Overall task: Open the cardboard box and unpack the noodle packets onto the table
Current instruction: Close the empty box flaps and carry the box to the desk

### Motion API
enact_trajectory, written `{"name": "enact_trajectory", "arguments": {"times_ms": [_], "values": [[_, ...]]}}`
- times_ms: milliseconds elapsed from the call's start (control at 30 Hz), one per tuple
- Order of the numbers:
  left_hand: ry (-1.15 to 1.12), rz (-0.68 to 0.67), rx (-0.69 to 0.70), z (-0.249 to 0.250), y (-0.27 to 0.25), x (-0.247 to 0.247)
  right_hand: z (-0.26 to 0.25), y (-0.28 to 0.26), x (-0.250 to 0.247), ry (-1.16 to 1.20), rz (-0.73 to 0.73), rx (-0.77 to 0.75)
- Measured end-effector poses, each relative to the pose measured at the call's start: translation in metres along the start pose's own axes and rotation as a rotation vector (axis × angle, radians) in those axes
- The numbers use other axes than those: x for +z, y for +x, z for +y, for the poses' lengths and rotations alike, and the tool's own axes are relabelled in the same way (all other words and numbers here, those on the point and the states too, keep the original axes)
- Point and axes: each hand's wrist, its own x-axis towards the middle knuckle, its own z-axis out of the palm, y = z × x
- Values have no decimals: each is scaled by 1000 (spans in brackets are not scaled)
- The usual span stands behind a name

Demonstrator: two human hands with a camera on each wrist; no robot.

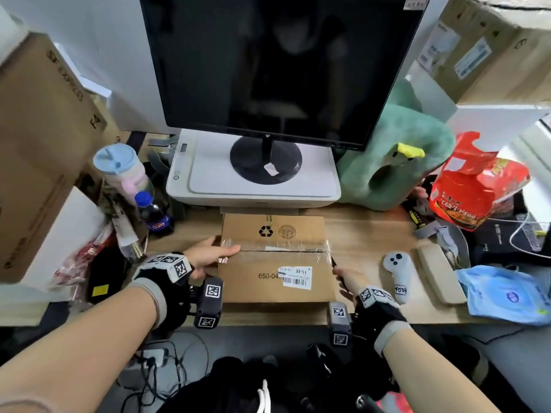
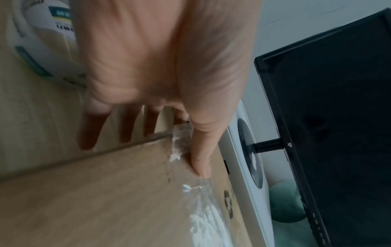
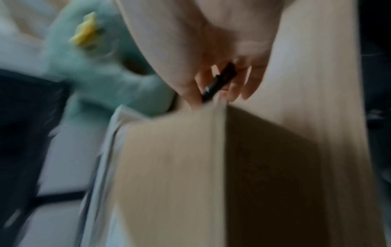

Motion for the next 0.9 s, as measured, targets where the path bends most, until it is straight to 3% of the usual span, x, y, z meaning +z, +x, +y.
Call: {"name": "enact_trajectory", "arguments": {"times_ms": [100, 233, 433, 600, 900], "values": [[107, 3, 57, -1, 6, -3, 16, 13, -15, -156, -31, 141], [78, 14, 68, 9, -3, -2, 24, 26, -18, -165, -45, 165], [0, -1, 5, 9, -2, -1, 29, 32, -8, -247, -21, 66], [-26, 12, 2, 8, 2, 1, 30, 39, -8, -301, -17, 83], [-71, 53, 193, -5, -7, 5, 30, 19, -15, 7, -21, 128]]}}
